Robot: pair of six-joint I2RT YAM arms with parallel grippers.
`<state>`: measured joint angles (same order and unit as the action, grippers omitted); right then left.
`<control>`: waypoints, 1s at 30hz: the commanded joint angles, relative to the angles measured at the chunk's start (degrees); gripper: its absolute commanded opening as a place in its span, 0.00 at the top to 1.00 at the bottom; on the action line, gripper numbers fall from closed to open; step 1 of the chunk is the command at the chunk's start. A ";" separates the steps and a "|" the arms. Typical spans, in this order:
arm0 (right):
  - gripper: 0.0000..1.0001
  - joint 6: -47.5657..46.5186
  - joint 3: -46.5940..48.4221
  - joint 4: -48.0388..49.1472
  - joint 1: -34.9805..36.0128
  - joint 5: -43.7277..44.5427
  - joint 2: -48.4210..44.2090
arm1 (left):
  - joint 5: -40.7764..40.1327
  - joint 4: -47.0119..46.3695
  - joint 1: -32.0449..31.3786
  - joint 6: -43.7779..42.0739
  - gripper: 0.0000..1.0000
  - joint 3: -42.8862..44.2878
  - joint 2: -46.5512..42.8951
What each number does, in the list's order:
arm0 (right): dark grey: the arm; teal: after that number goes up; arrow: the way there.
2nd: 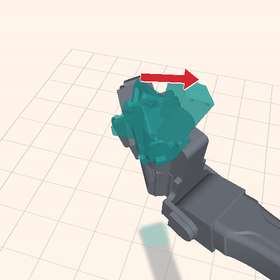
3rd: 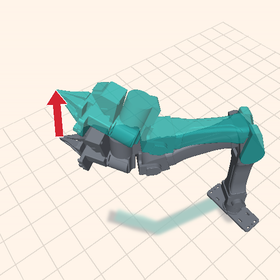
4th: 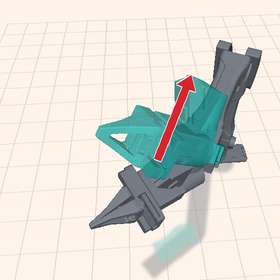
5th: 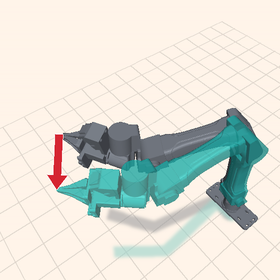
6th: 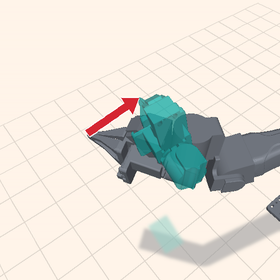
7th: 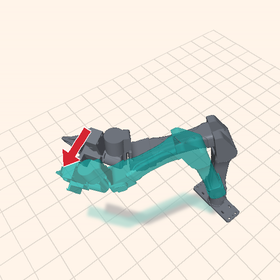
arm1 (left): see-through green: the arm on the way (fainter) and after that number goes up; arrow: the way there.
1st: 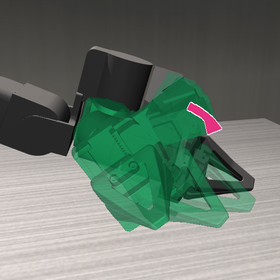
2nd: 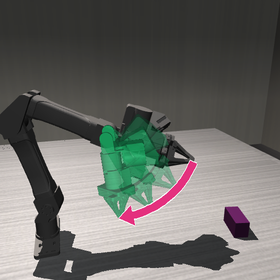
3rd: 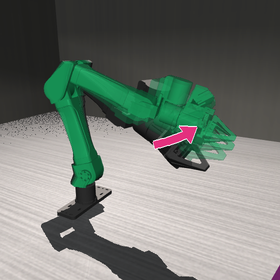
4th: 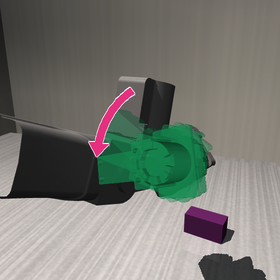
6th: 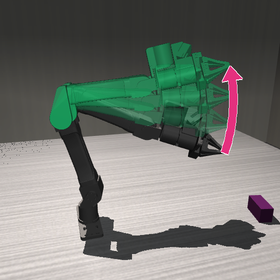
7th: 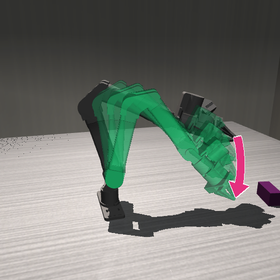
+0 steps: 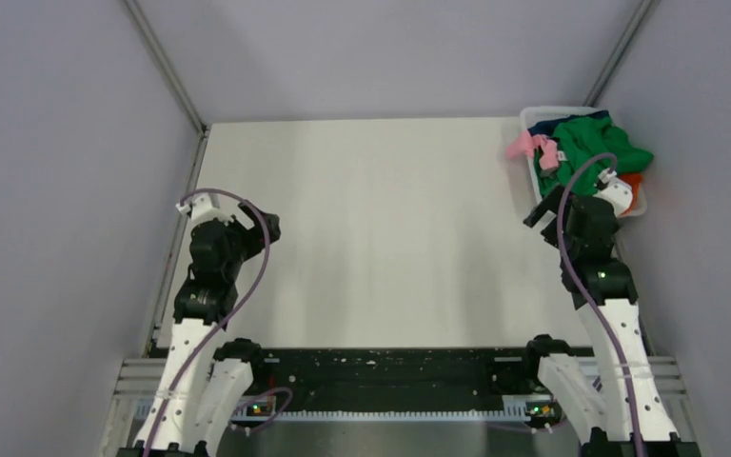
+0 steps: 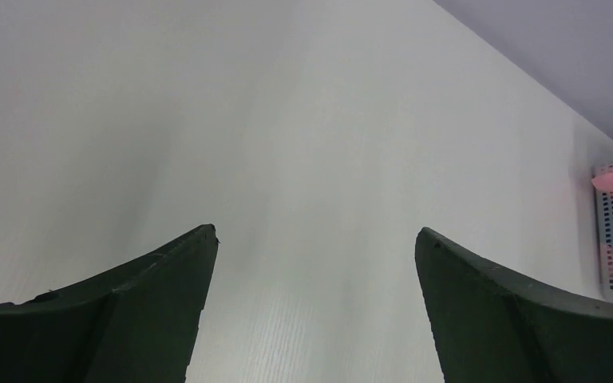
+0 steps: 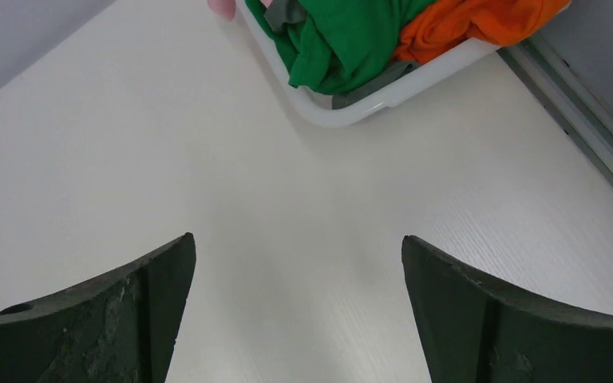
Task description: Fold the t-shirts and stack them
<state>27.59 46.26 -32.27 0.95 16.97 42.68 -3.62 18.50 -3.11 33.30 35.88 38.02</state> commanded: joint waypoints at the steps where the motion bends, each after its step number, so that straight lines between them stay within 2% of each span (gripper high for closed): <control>1: 0.01 -1.36 4.24 3.85 0.10 1.87 -0.81 | 3.11 -0.17 0.04 0.09 0.01 2.52 -3.58; 6: 0.01 -5.48 3.84 12.50 0.09 4.46 0.07 | 3.32 0.19 0.04 0.41 0.01 2.19 -7.09; 10: 0.01 -8.82 9.20 16.01 -1.54 12.60 10.78 | 2.20 0.39 0.04 0.36 0.01 1.84 -8.00; 16: 0.02 -7.67 24.30 15.41 -12.14 7.54 33.10 | 2.07 -0.71 0.04 0.45 0.01 1.15 -6.64; 19: 0.10 -5.23 31.06 14.92 -16.60 -0.87 44.30 | 1.35 -1.05 0.04 0.37 0.01 0.97 -5.14; 23: 0.21 -5.15 38.67 13.43 -17.76 -6.43 57.79 | 1.99 -1.89 0.04 0.13 0.01 0.83 -3.08; 26: 0.36 -6.51 41.74 13.71 -17.86 -11.14 63.70 | 2.11 -2.22 0.04 0.04 0.01 0.66 -2.09; 27: 0.47 -7.03 42.48 13.70 -17.90 -12.41 64.88 | 2.10 -2.19 0.04 0.05 0.01 0.54 -1.98; 30: 0.89 -7.41 44.28 12.59 -17.91 -12.71 65.72 | 1.95 -2.20 0.04 0.01 0.01 0.50 -1.88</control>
<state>20.45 85.43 -18.90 -17.04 9.02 108.57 -1.32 19.62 -3.11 33.32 35.99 36.40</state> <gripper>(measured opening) 0.358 0.987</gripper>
